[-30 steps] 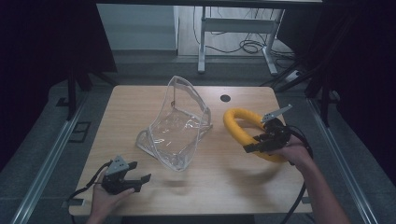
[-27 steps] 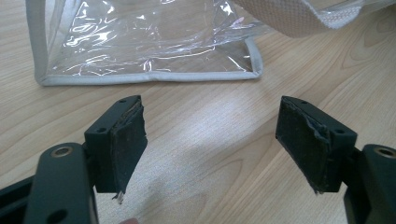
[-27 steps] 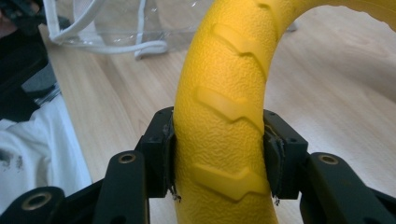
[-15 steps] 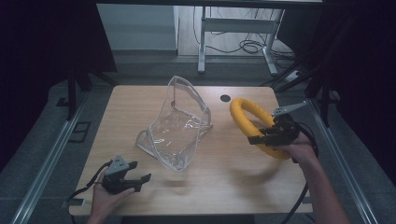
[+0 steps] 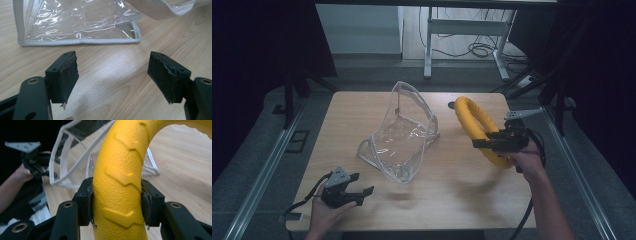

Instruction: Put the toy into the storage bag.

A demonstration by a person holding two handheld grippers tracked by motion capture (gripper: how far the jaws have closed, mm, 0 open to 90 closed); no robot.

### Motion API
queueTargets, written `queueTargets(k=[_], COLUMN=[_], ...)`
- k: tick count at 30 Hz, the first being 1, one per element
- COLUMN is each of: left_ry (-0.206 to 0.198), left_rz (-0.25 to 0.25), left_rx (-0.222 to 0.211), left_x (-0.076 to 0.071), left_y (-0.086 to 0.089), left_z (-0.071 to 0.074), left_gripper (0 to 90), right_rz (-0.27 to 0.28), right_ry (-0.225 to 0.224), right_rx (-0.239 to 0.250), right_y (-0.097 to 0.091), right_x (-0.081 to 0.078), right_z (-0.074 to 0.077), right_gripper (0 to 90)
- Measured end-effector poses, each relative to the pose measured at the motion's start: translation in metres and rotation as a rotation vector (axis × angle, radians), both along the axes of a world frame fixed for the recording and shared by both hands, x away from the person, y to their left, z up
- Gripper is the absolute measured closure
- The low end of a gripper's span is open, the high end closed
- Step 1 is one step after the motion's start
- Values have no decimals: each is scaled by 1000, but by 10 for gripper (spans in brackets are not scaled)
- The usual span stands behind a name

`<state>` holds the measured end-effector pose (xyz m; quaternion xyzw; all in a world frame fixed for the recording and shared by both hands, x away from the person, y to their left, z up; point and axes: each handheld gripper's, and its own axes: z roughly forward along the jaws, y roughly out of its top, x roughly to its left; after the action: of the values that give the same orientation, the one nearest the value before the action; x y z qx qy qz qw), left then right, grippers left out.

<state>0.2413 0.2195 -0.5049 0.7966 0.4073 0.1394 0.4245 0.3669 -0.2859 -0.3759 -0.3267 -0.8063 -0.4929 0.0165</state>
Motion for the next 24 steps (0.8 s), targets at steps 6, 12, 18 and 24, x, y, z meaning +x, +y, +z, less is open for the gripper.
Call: queueTargets(k=[6, 12, 18, 24], left_ry=[1, 3, 4, 4], left_rz=[-1, -3, -4, -5], left_rx=[-1, -1, -1, -1], left_x=[0, 0, 0, 0], left_y=[0, -1, -1, -1], left_z=[0, 0, -1, -1], left_gripper=[241, 241, 241, 241], right_rz=[-23, -38, -56, -81], right_ry=[-20, -38, -47, -68], right_rx=[72, 141, 183, 227], right_y=[4, 6, 10, 16], right_x=[-1, -3, -4, -6], right_z=[3, 6, 7, 7], right_gripper=[519, 519, 519, 519])
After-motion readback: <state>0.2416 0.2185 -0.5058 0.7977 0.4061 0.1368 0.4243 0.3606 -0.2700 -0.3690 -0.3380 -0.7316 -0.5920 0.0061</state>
